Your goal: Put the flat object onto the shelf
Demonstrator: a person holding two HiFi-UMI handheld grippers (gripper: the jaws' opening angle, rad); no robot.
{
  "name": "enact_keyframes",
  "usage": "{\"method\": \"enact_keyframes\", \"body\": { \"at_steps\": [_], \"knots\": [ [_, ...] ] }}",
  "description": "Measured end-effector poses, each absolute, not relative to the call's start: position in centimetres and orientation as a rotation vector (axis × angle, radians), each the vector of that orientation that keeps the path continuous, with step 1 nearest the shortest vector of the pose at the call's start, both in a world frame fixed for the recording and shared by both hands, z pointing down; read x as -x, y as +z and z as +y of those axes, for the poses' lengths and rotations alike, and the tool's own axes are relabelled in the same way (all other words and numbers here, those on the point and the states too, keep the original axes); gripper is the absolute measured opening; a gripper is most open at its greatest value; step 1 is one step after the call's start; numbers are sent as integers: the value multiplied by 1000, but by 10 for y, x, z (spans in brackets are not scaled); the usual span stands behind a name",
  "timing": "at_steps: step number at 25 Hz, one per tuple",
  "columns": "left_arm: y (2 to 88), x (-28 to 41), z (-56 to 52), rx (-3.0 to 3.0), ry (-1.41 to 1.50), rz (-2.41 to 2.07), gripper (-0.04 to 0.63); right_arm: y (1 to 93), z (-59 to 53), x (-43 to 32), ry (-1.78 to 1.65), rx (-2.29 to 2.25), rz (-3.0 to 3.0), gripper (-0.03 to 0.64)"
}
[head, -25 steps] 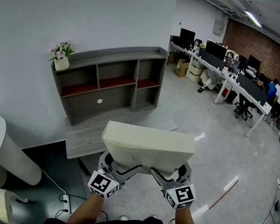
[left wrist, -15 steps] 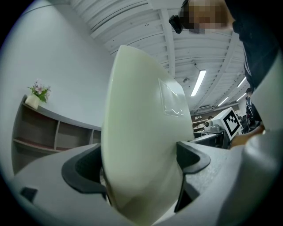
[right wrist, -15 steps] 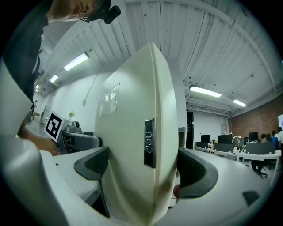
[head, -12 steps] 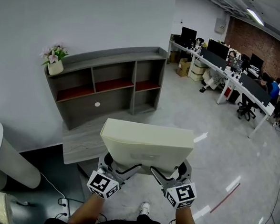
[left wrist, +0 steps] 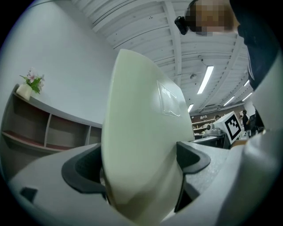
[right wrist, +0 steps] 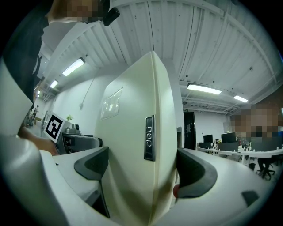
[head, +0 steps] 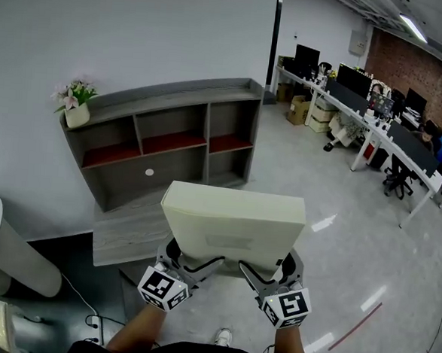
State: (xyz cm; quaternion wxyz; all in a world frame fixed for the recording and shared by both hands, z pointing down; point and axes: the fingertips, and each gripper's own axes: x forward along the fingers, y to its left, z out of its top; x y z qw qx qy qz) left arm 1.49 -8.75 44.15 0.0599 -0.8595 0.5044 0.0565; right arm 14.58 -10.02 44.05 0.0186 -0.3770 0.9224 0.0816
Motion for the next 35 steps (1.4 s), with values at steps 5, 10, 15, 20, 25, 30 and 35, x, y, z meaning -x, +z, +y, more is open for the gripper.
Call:
{"method": "enact_keyframes", "body": {
  "at_steps": [5,10,15,20,25,30,35],
  "knots": [
    [442,-28,-113,2590,166,1530,518,440,-128,-158,290,1121,2862,469],
    [445,-38,-135,2578,179,1588,518,437,-152,-169,312,1081,2872,469],
    [443,-42,-142,2541,166,1624,518,438,-164,-172,294,1022,2886,469],
    [444,-40,-148,2526,141,1648,518,442,-174,-168,263,978,2899,469],
    [444,-30,-158,2507,160,1692,518,438,-187,-159,294,918,2913,469],
    [437,-11,-171,2482,192,1699,518,429,-200,-139,327,902,2907,469],
    [438,25,-190,2440,215,1748,518,427,-226,-101,368,831,2940,469]
  ]
}}
